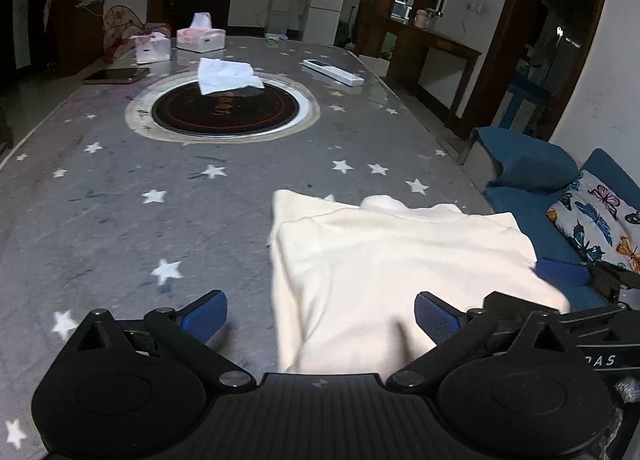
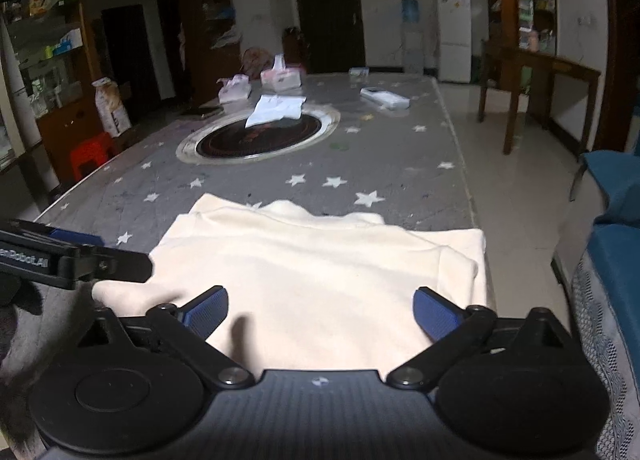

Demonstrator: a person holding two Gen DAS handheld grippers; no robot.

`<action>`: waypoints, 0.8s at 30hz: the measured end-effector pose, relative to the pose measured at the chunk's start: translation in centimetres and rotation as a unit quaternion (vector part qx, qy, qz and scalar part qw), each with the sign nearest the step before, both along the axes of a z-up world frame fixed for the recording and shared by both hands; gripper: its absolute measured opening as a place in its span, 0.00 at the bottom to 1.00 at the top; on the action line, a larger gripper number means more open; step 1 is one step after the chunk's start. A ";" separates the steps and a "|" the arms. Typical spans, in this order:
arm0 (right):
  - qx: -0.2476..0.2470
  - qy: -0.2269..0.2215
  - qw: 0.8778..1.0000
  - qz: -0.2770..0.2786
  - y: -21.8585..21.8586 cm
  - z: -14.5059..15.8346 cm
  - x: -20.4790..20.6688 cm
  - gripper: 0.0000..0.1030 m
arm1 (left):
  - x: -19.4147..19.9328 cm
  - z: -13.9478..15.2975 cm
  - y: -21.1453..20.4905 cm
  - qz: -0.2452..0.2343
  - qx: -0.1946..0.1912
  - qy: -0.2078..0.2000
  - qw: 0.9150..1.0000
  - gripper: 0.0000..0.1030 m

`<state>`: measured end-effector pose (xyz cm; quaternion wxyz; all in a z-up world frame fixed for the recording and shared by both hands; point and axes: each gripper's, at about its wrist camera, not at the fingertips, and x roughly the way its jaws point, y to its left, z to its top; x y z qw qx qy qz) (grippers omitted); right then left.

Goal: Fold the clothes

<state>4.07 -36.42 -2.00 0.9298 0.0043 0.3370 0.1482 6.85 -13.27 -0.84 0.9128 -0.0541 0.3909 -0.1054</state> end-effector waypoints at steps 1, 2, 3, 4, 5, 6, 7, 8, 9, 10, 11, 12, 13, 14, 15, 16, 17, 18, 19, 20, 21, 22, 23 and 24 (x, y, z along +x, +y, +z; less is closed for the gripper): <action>-0.001 0.006 1.000 0.002 -0.1 -0.2 0.3 0.95 | 0.2 -0.2 -0.2 -0.002 -0.001 0.002 1.000 0.95; -0.002 0.013 1.000 0.003 -0.2 -0.4 0.5 0.93 | 0.3 -0.4 -0.4 -0.004 0.000 0.004 1.000 0.94; -0.001 0.019 1.000 0.003 -0.5 -0.7 0.6 0.92 | 0.5 -0.7 -0.6 -0.006 0.002 0.006 1.000 0.94; 0.001 0.025 1.000 0.003 -0.7 -1.0 0.7 0.90 | 0.5 -0.9 -0.7 -0.009 0.007 0.009 1.000 0.93; 0.005 0.030 1.000 0.002 -1.0 -1.3 0.7 0.90 | 0.6 -1.2 -0.9 -0.013 0.012 0.011 1.000 0.93; 0.009 0.033 0.999 0.002 -1.2 -1.6 0.7 0.90 | 0.6 -1.5 -1.0 -0.016 0.018 0.014 1.000 0.93; 0.012 0.031 0.999 0.003 -1.3 -1.7 0.6 0.90 | 0.7 -1.7 -1.1 -0.019 0.023 0.015 0.999 0.93; 0.013 0.029 0.999 0.003 -1.3 -1.7 0.5 0.89 | 0.7 -1.9 -1.2 -0.021 0.027 0.017 0.999 0.93; 0.012 0.027 1.000 0.003 -1.3 -1.7 0.4 0.89 | 0.7 -2.1 -1.2 -0.022 0.029 0.020 0.999 0.93; 0.012 0.024 1.000 0.003 -1.2 -1.5 0.3 0.89 | 0.7 -2.3 -1.2 -0.024 0.031 0.021 0.999 0.93; 0.012 0.021 1.000 0.002 -1.1 -1.2 0.3 0.89 | 0.7 -2.4 -1.2 -0.026 0.033 0.020 0.999 0.93; 0.010 0.015 1.000 0.002 -1.0 -1.0 0.3 0.89 | 0.7 -2.4 -1.2 -0.028 0.034 0.020 0.999 0.93; 0.009 0.011 1.000 0.004 -0.8 -0.8 0.4 0.89 | 0.7 -2.5 -1.3 -0.030 0.035 0.019 0.999 0.93; 0.007 0.006 1.000 0.005 -0.5 -0.6 0.5 0.89 | 0.7 -2.6 -1.3 -0.031 0.037 0.019 0.999 0.93; 0.005 0.002 1.000 0.006 -0.3 -0.4 0.7 0.89 | 0.7 -2.6 -1.3 -0.031 0.038 0.019 0.999 0.93; 0.002 0.000 1.000 0.008 0.0 -0.4 0.8 0.89 | 0.7 -2.7 -1.3 -0.032 0.039 0.018 0.999 0.93; -0.004 0.002 1.000 0.012 0.3 -0.6 0.9 0.89 | 0.7 -2.7 -1.3 -0.033 0.041 0.017 0.998 0.93; -0.012 0.006 1.000 0.018 0.7 -0.9 1.1 0.89 | 0.6 -2.7 -1.3 -0.035 0.042 0.016 0.998 0.93; -0.023 0.010 0.999 0.023 1.1 -1.2 1.2 0.89 | 0.6 -2.7 -1.3 -0.035 0.043 0.016 0.998 0.93; -0.037 0.012 0.999 0.028 1.5 -1.6 1.3 0.89 | 0.6 -2.7 -1.2 -0.035 0.042 0.017 0.998 0.93; -0.046 0.009 0.998 0.030 1.7 -1.7 1.2 0.89 | 0.6 -2.6 -1.1 -0.034 0.042 0.017 0.998 0.93; -0.050 0.006 0.998 0.031 1.8 -1.6 1.1 0.89 | 0.5 -2.4 -1.0 -0.034 0.042 0.017 0.998 0.93; -0.050 0.002 0.998 0.031 1.8 -1.3 1.0 0.89 | 0.4 -2.3 -0.9 -0.033 0.043 0.016 0.998 0.93; -0.049 -0.001 0.998 0.031 1.8 -1.1 0.9 0.89 | 0.3 -2.0 -0.9 -0.034 0.044 0.013 0.998 0.94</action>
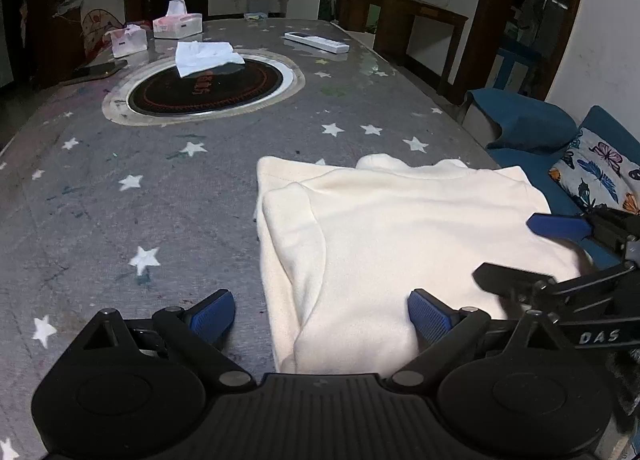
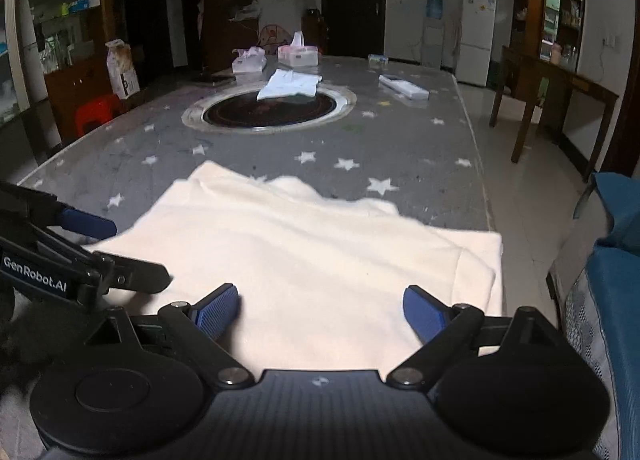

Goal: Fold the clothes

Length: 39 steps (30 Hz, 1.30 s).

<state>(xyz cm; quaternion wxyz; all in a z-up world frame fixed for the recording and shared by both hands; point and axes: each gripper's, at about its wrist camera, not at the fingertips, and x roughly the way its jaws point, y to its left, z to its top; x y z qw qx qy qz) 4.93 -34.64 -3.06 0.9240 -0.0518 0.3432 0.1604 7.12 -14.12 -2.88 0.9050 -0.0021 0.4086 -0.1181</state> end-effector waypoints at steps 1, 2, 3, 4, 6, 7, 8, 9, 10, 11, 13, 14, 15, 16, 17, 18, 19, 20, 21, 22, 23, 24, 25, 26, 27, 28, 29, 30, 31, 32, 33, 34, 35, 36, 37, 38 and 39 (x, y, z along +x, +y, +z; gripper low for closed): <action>0.003 -0.003 1.000 0.000 0.0 0.3 -0.2 0.89 | -0.2 0.2 0.1 -0.001 0.000 -0.003 1.000 0.94; 0.004 -0.005 1.000 0.001 0.0 0.5 -0.3 0.89 | -0.3 0.5 0.1 -0.002 0.001 -0.006 1.000 0.94; 0.003 -0.005 1.000 0.004 0.1 0.5 -0.5 0.89 | -0.4 0.6 0.2 -0.001 0.001 -0.007 1.000 0.94; -0.001 -0.003 1.000 0.007 0.3 0.4 -0.6 0.89 | -0.5 0.6 0.2 0.000 0.002 -0.008 1.000 0.94; -0.017 -0.002 1.000 0.013 0.8 0.0 -0.8 0.89 | -0.6 0.5 0.3 0.004 0.002 -0.007 1.000 0.94; -0.025 -0.001 1.000 0.015 1.1 -0.2 -0.9 0.89 | -0.6 0.4 0.4 0.006 0.000 -0.005 1.000 0.94; -0.031 -0.001 0.999 0.017 1.3 -0.3 -1.0 0.89 | -0.6 0.3 0.4 0.008 -0.001 -0.004 1.000 0.94; -0.033 -0.003 0.999 0.018 1.3 -0.1 -1.0 0.89 | -0.7 0.3 0.4 0.009 -0.001 -0.004 1.000 0.94; -0.034 -0.006 0.999 0.019 1.2 0.2 -1.1 0.89 | -0.7 0.3 0.4 0.011 -0.002 -0.004 1.000 0.94; -0.034 -0.011 0.999 0.021 1.2 0.6 -1.2 0.89 | -0.8 0.3 0.4 0.014 -0.003 -0.003 1.000 0.94; -0.034 -0.020 0.999 0.024 1.2 1.0 -1.5 0.89 | -0.9 0.2 0.4 0.015 -0.002 -0.002 1.000 0.94; -0.035 -0.022 0.999 0.025 1.2 1.0 -1.5 0.89 | -0.9 0.2 0.4 0.015 -0.001 0.000 1.000 0.94; -0.036 -0.020 0.999 0.025 1.3 0.8 -1.6 0.89 | -0.9 0.1 0.5 0.016 0.000 0.002 1.000 0.94; -0.038 -0.018 0.999 0.025 1.5 0.6 -1.6 0.89 | -1.0 0.1 0.5 0.015 0.001 0.004 1.000 0.94; -0.040 -0.015 0.999 0.024 1.6 0.2 -1.6 0.89 | -1.0 0.1 0.5 0.013 0.001 0.004 1.000 0.94; -0.040 -0.015 0.999 0.020 1.6 0.1 -1.7 0.89 | -1.1 0.1 0.6 0.012 0.002 0.004 1.000 0.94; -0.039 -0.019 0.999 0.018 1.6 0.2 -1.9 0.89 | -1.1 0.2 0.6 0.011 0.003 0.005 1.000 0.95; -0.037 -0.022 0.999 0.015 1.6 0.4 -2.1 0.89 | -1.1 0.2 0.7 0.010 0.002 0.005 1.000 0.95; -0.036 -0.025 0.999 0.012 1.5 0.6 -2.3 0.89 | -1.1 0.3 0.7 0.010 0.002 0.005 1.000 0.95; -0.035 -0.028 0.999 0.009 1.5 0.8 -2.5 0.89 | -1.1 0.3 0.8 0.009 0.001 0.006 1.000 0.96; -0.035 -0.033 0.999 0.007 1.5 1.1 -2.8 0.89 | -1.2 0.3 0.8 0.008 0.001 0.006 1.000 0.96; -0.035 -0.037 0.999 0.004 1.5 1.3 -3.0 0.89 | -1.2 0.4 0.8 0.007 0.001 0.005 1.000 0.96; -0.035 -0.038 0.999 0.002 1.5 1.3 -3.2 0.89 | -1.3 0.4 0.8 0.005 0.001 0.005 1.000 0.96; -0.035 -0.040 0.999 0.000 1.6 1.3 -3.4 0.89 | -1.4 0.4 0.8 0.003 0.002 0.004 1.000 0.96; -0.036 -0.040 0.999 -0.003 1.6 1.2 -3.5 0.89 | -1.5 0.3 0.9 0.001 0.002 0.003 1.000 0.96; -0.039 -0.039 0.998 -0.008 1.7 1.0 -3.5 0.89 | -1.5 0.2 0.9 -0.002 0.004 0.003 1.000 0.96; -0.039 -0.037 0.998 -0.012 1.8 0.7 -3.4 0.89 | -1.5 0.1 1.0 -0.003 0.004 0.004 1.000 0.96; -0.038 -0.034 0.999 -0.017 1.9 0.5 -3.2 0.89 | -1.5 0.0 1.1 -0.005 0.004 0.006 1.000 0.96; -0.036 -0.031 0.999 -0.021 2.0 0.2 -3.1 0.89 | -1.5 -0.1 1.2 -0.006 0.003 0.007 1.000 0.96; -0.037 -0.029 0.999 -0.023 2.2 -0.1 -3.0 0.89 | -1.5 -0.3 1.2 -0.008 0.003 0.008 1.000 0.96; -0.039 -0.027 0.999 -0.025 2.3 -0.3 -2.9 0.89 | -1.5 -0.4 1.3 -0.010 0.003 0.009 1.000 0.96; -0.043 -0.025 0.998 -0.025 2.5 -0.4 -2.8 0.89 | -1.6 -0.4 1.3 -0.011 0.001 0.009 1.000 0.96; -0.048 -0.025 0.998 -0.025 2.7 -0.4 -2.8 0.89 | -1.6 -0.5 1.4 -0.012 -0.001 0.009 1.000 0.96; -0.054 -0.025 0.998 -0.022 2.8 -0.2 -2.9 0.89 | -1.6 -0.4 1.6 -0.012 -0.004 0.009 1.000 0.96; -0.059 -0.028 0.998 -0.019 2.9 0.0 -2.9 0.89 | -1.7 -0.2 1.7 -0.012 -0.008 0.007 1.000 0.96; -0.063 -0.032 0.997 -0.017 3.0 0.3 -3.0 0.89 | -1.8 0.0 1.9 -0.012 -0.011 0.004 1.000 0.96; -0.064 -0.035 0.997 -0.017 3.1 0.6 -2.9 0.89 | -1.8 0.2 2.1 -0.011 -0.014 0.001 1.000 0.96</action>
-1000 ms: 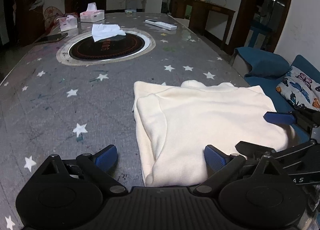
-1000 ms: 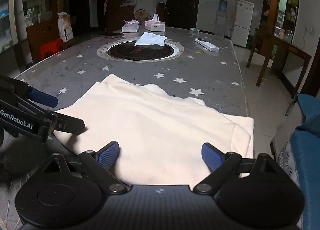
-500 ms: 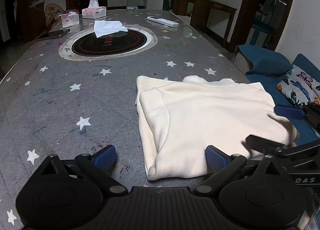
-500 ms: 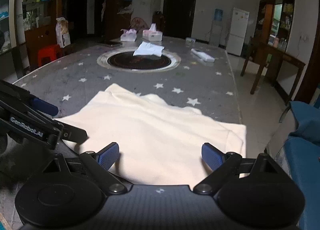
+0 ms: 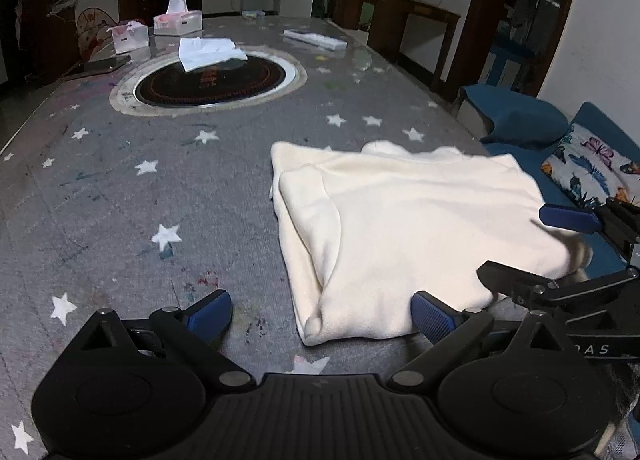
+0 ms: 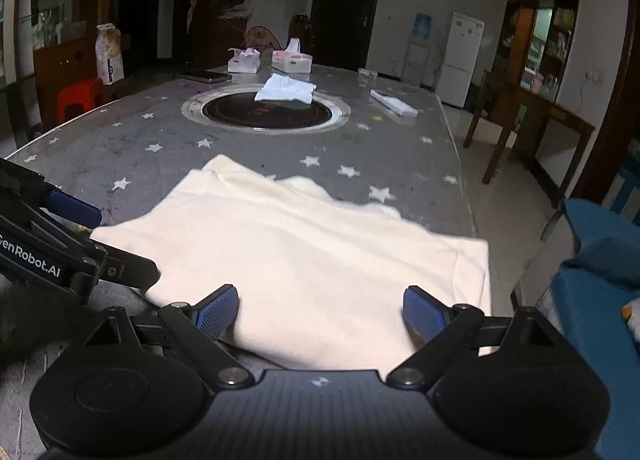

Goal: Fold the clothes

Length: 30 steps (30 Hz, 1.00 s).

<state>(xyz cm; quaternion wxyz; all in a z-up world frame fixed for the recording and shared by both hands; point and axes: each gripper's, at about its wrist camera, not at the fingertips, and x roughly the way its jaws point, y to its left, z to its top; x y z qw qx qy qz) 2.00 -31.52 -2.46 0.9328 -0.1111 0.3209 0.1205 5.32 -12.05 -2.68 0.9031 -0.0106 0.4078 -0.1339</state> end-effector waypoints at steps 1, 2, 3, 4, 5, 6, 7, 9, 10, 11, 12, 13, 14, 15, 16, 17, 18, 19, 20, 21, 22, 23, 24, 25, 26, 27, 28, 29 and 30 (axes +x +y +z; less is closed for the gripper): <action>0.001 -0.002 1.000 0.000 0.1 0.2 0.1 0.89 | 0.0 0.2 0.2 0.002 -0.004 -0.003 1.000 0.96; 0.003 -0.004 1.000 0.000 0.3 0.2 0.2 0.89 | 0.1 0.4 0.4 0.005 -0.006 -0.006 1.000 0.96; 0.004 -0.004 1.000 0.000 0.5 0.2 0.4 0.89 | 0.2 0.5 0.6 0.007 -0.007 -0.007 1.000 0.96; 0.004 -0.001 1.000 0.001 0.7 0.0 0.6 0.89 | 0.3 0.4 0.8 0.009 -0.005 -0.006 1.000 0.96; 0.004 0.003 1.000 0.003 1.0 -0.2 0.7 0.89 | 0.5 0.3 1.0 0.011 -0.002 -0.004 1.000 0.96; 0.002 0.008 1.000 0.006 1.2 -0.5 0.8 0.89 | 0.7 0.1 1.2 0.013 -0.001 -0.001 1.000 0.96; -0.001 0.011 1.000 0.009 1.5 -0.8 0.8 0.89 | 0.8 -0.1 1.3 0.013 -0.001 0.003 1.000 0.96; 0.000 0.010 1.000 0.009 1.7 -0.8 0.7 0.89 | 0.8 -0.3 1.5 0.013 -0.003 0.006 1.000 0.96; 0.002 0.008 1.000 0.008 1.7 -0.7 0.7 0.89 | 0.8 -0.3 1.6 0.013 -0.004 0.006 1.000 0.96; 0.004 0.006 1.000 0.007 1.7 -0.4 0.7 0.89 | 0.8 -0.2 1.6 0.012 -0.006 0.006 1.000 0.96; 0.004 0.003 1.000 0.008 1.7 -0.2 0.6 0.89 | 0.7 -0.2 1.6 0.012 -0.007 0.005 1.000 0.96; 0.004 -0.001 1.000 0.008 1.7 0.0 0.5 0.89 | 0.6 -0.1 1.6 0.011 -0.007 0.003 1.000 0.96; 0.004 -0.002 1.000 0.010 1.8 0.2 0.4 0.89 | 0.6 0.0 1.5 0.010 -0.007 0.002 1.000 0.96; 0.006 -0.004 1.000 0.012 1.8 0.3 0.2 0.89 | 0.5 0.0 1.5 0.011 -0.006 0.002 1.000 0.96; 0.007 -0.005 1.000 0.015 1.9 0.4 0.1 0.89 | 0.4 0.0 1.5 0.012 -0.006 0.002 1.000 0.96; 0.008 -0.005 1.000 0.017 2.0 0.5 -0.1 0.89 | 0.3 0.0 1.6 0.013 -0.006 0.002 1.000 0.97; 0.009 -0.004 1.000 0.019 2.0 0.5 -0.3 0.89 | 0.3 0.1 1.6 0.014 -0.006 0.002 1.000 0.97; 0.010 -0.004 1.000 0.022 2.1 0.5 -0.5 0.89 | 0.2 0.1 1.7 0.016 -0.005 0.002 1.000 0.97; 0.010 -0.003 1.000 0.024 2.2 0.5 -0.7 0.89 | 0.1 0.1 1.7 0.017 -0.005 0.001 1.000 0.98; 0.011 -0.003 1.000 0.026 2.3 0.5 -0.9 0.89 | -0.1 0.2 1.8 0.018 -0.004 0.001 1.000 0.98; 0.012 -0.002 1.000 0.028 2.3 0.5 -1.1 0.89 | -0.2 0.2 1.9 0.019 -0.004 0.001 1.000 0.98; 0.012 -0.002 0.999 0.029 2.3 0.5 -1.3 0.89 | -0.3 0.2 2.0 0.020 -0.004 0.001 1.000 0.99; 0.013 -0.002 0.999 0.031 2.3 0.5 -1.5 0.89 | -0.4 0.3 2.1 0.021 -0.004 0.000 1.000 0.99; 0.014 -0.001 0.999 0.032 2.4 0.5 -1.7 0.89 | -0.5 0.3 2.2 0.022 -0.003 0.001 1.000 0.99; 0.014 -0.001 0.999 0.034 2.4 0.5 -1.8 0.89 | -0.6 0.2 2.2 0.023 -0.002 0.001 1.000 0.99; 0.014 0.000 0.999 0.036 2.5 0.5 -2.0 0.89 | -0.7 0.2 2.3 0.024 -0.002 0.002 1.000 0.99; 0.014 0.001 0.999 0.038 2.6 0.4 -2.2 0.89 | -0.8 0.2 2.4 0.025 -0.001 0.002 1.000 1.00; 0.014 0.002 0.999 0.040 2.6 0.4 -2.4 0.89 | -0.8 0.1 2.5 0.026 -0.001 0.003 1.000 1.00; 0.014 0.003 0.999 0.043 2.7 0.4 -2.6 0.89 | -0.9 0.1 2.6 0.027 -0.001 0.004 1.000 1.00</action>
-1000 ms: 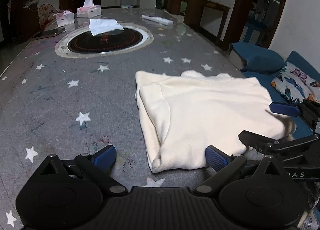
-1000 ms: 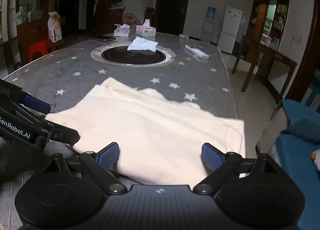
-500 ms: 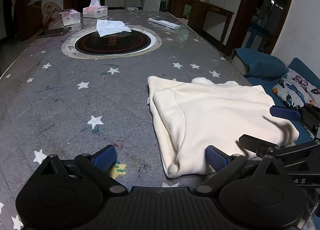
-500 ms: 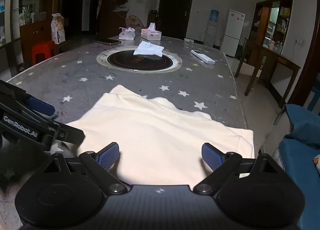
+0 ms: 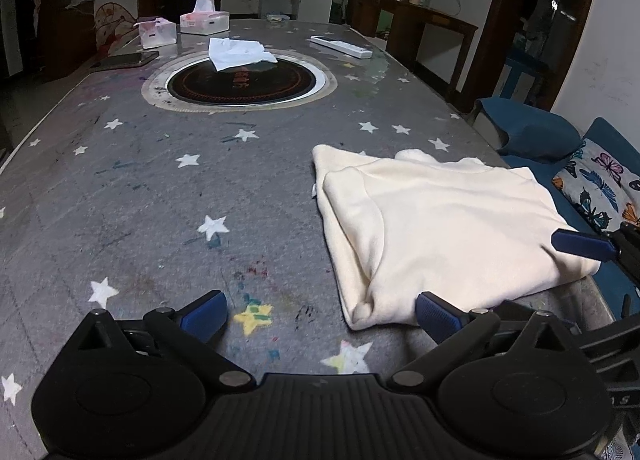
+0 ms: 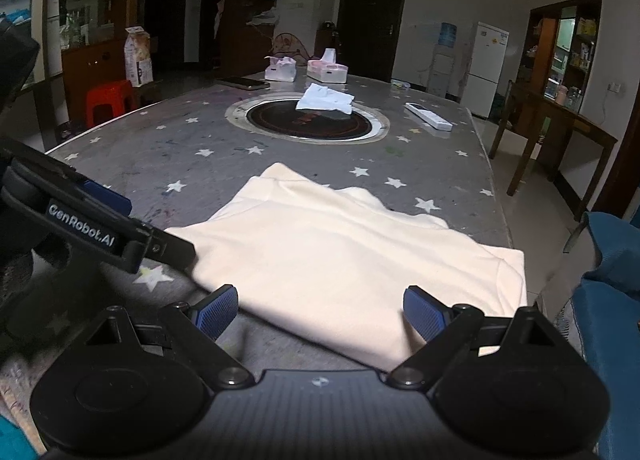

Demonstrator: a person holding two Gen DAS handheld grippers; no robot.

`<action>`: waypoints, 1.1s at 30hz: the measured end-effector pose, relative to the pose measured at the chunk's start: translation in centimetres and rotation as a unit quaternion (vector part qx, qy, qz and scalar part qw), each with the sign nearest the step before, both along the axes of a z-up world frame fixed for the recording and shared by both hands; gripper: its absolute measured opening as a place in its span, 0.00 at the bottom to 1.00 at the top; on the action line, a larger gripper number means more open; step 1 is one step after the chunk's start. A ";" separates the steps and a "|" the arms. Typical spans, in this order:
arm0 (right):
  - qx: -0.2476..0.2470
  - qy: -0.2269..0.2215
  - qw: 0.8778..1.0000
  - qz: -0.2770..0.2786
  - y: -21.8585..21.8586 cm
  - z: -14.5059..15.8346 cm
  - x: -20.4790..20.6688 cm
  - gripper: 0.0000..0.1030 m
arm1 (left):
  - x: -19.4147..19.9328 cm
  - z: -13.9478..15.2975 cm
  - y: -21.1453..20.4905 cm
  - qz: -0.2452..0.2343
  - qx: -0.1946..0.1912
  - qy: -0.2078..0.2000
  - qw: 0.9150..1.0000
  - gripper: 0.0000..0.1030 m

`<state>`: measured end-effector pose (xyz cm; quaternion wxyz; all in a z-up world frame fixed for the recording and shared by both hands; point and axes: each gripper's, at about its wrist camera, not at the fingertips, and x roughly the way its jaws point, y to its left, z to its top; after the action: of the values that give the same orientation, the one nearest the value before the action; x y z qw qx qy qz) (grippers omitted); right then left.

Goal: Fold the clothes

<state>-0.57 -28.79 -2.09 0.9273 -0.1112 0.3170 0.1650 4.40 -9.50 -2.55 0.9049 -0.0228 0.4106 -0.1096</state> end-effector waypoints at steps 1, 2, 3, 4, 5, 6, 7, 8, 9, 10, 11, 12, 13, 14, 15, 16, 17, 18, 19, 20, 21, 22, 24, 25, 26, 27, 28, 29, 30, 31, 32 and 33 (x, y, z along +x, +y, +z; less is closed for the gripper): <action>0.000 0.002 1.000 0.002 0.1 -0.1 -0.1 0.89 | -0.1 0.0 0.1 0.001 0.000 0.000 1.000 1.00; 0.000 0.004 1.000 0.004 0.2 -0.2 -0.3 0.89 | -0.1 0.0 0.2 0.002 0.001 0.001 1.000 1.00; 0.000 0.006 1.000 0.007 0.3 -0.3 -0.4 0.89 | -0.2 0.0 0.2 0.003 0.002 0.001 1.000 1.00; 0.000 0.008 1.000 0.009 0.4 -0.4 -0.5 0.89 | -0.2 0.0 0.3 0.004 0.004 0.002 1.000 1.00; 0.000 0.010 1.000 0.012 0.5 -0.5 -0.6 0.89 | -0.3 -0.1 0.4 0.005 0.005 0.003 1.000 1.00; 0.001 0.011 1.000 0.015 0.7 -0.5 -0.8 0.89 | -0.3 -0.1 0.5 0.006 0.006 0.004 1.000 1.00; 0.001 0.012 1.000 0.017 0.8 -0.6 -0.9 0.89 | -0.3 -0.1 0.6 0.008 0.006 0.006 1.000 1.00; 0.001 0.013 1.000 0.020 1.0 -0.7 -1.0 0.88 | -0.3 -0.1 0.7 0.010 0.006 0.007 1.000 1.00; 0.002 0.014 1.000 0.023 1.1 -0.7 -1.1 0.88 | -0.3 -0.2 0.8 0.011 0.007 0.009 1.000 1.00; 0.003 0.015 1.000 0.026 1.2 -0.7 -1.2 0.88 | -0.3 -0.2 0.9 0.013 0.008 0.010 1.000 1.00; 0.002 0.015 0.999 0.029 1.4 -0.7 -1.3 0.87 | -0.4 -0.3 1.0 0.014 0.009 0.011 1.000 1.00; 0.002 0.015 0.999 0.031 1.6 -0.7 -1.3 0.87 | -0.4 -0.3 1.0 0.015 0.009 0.011 1.000 1.00; 0.001 0.015 0.999 0.035 1.8 -0.7 -1.3 0.86 | -0.4 -0.3 1.1 0.016 0.009 0.011 1.000 1.00; 0.001 0.016 0.999 0.038 2.0 -0.7 -1.4 0.84 | -0.4 -0.3 1.2 0.015 0.008 0.011 1.000 1.00; 0.001 0.016 0.999 0.041 2.2 -0.7 -1.4 0.83 | -0.4 -0.2 1.2 0.015 0.008 0.010 1.000 1.00; 0.001 0.016 0.999 0.043 2.3 -0.7 -1.4 0.83 | -0.4 -0.2 1.3 0.015 0.007 0.010 1.000 1.00; 0.000 0.016 0.999 0.046 2.5 -0.7 -1.4 0.81 | -0.4 -0.2 1.3 0.015 0.006 0.010 1.000 1.00; -0.001 0.016 0.999 0.048 2.6 -0.7 -1.4 0.80 | -0.4 -0.1 1.4 0.016 0.006 0.010 1.000 1.00; -0.002 0.016 0.999 0.051 2.8 -0.7 -1.3 0.80 | -0.4 -0.1 1.5 0.016 0.005 0.010 1.000 1.00; -0.002 0.017 0.998 0.053 2.9 -0.7 -1.3 0.79 | -0.3 -0.1 1.5 0.017 0.005 0.011 1.000 1.00; -0.002 0.017 0.998 0.056 3.1 -0.7 -1.3 0.79 | -0.3 -0.2 1.6 0.017 0.005 0.011 1.000 1.00; -0.003 0.017 0.998 0.058 3.2 -0.7 -1.2 0.78 | -0.3 -0.2 1.6 0.017 0.004 0.012 1.000 1.00; -0.003 0.018 0.998 0.061 3.5 -0.7 -1.1 0.76 | -0.3 -0.3 1.6 0.017 0.004 0.013 1.000 1.00; -0.004 0.018 0.998 0.063 3.6 -0.8 -1.1 0.74 | -0.2 -0.3 1.7 0.018 0.004 0.014 1.000 1.00; -0.005 0.018 0.998 0.065 3.8 -0.8 -1.1 0.74 | -0.2 -0.3 1.7 0.018 0.003 0.014 1.000 1.00; -0.005 0.018 0.998 0.066 3.9 -0.8 -1.0 0.73 | -0.2 -0.3 1.7 0.018 0.002 0.015 1.000 1.00; -0.006 0.018 0.998 0.066 3.9 -0.8 -1.0 0.73 | -0.1 -0.3 1.8 0.018 0.002 0.015 1.000 1.00; -0.006 0.018 0.998 0.068 4.0 -0.8 -0.9 0.72 | -0.1 -0.3 1.8 0.018 0.001 0.015 1.000 1.00; -0.006 0.018 0.997 0.069 4.1 -0.8 -0.9 0.72 | -0.1 -0.4 1.8 0.018 0.000 0.016 1.000 1.00; -0.006 0.018 0.997 0.070 4.1 -0.8 -0.8 0.70 | 0.0 -0.4 1.9 0.019 -0.001 0.016 1.000 1.00; -0.006 0.019 0.997 0.071 4.2 -0.8 -0.7 0.69 | 0.0 -0.4 1.9 0.019 -0.002 0.016 1.000 1.00; -0.006 0.019 0.997 0.073 4.3 -0.8 -0.6 0.69 | 0.0 -0.4 1.9 0.019 -0.003 0.017 1.000 1.00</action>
<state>-1.21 -24.54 -2.84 0.9060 -0.1360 0.3266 0.2323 4.44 -7.59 -2.91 0.8998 -0.0348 0.4248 -0.0931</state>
